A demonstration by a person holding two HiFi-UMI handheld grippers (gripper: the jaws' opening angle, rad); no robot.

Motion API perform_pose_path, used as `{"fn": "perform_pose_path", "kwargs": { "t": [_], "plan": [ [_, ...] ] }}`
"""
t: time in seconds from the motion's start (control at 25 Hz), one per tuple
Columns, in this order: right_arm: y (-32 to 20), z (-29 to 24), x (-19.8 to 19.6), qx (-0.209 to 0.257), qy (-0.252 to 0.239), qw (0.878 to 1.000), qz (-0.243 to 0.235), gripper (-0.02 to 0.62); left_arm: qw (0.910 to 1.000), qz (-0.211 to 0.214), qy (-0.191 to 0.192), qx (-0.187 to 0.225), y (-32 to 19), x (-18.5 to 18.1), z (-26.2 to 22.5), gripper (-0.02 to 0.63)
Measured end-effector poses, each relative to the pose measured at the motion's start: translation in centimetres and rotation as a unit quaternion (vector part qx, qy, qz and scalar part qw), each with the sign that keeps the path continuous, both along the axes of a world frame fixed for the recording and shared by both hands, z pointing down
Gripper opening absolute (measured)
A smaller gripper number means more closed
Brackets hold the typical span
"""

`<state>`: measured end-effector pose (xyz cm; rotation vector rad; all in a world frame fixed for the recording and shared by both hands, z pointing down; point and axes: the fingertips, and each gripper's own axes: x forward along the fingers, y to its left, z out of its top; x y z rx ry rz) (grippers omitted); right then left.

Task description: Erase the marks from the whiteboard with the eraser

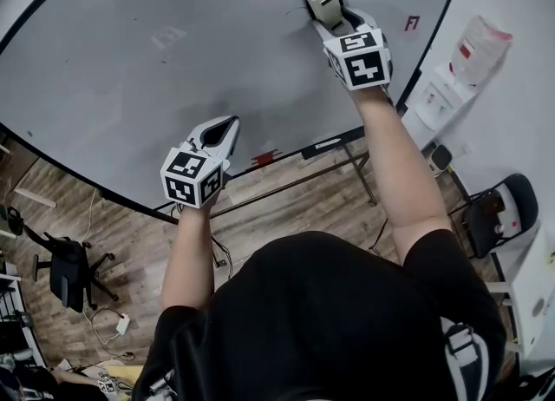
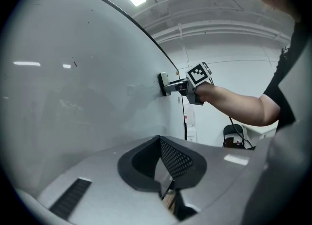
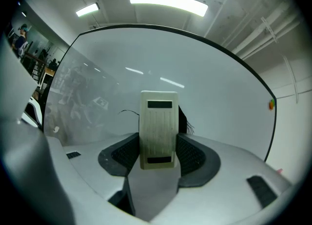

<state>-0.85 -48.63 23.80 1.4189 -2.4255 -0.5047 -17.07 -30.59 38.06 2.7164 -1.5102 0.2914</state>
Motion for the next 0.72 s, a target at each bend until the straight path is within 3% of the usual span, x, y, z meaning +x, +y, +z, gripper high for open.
{"fn": "perform_pose_path", "kwargs": {
  "t": [0.72],
  "plan": [
    [5.4,0.5,-8.9,0.051,0.096,0.993,-0.039,0.230,0.9998,-0.020,-0.002,-0.002,2.9,-3.7,0.0,0.011]
  ]
}}
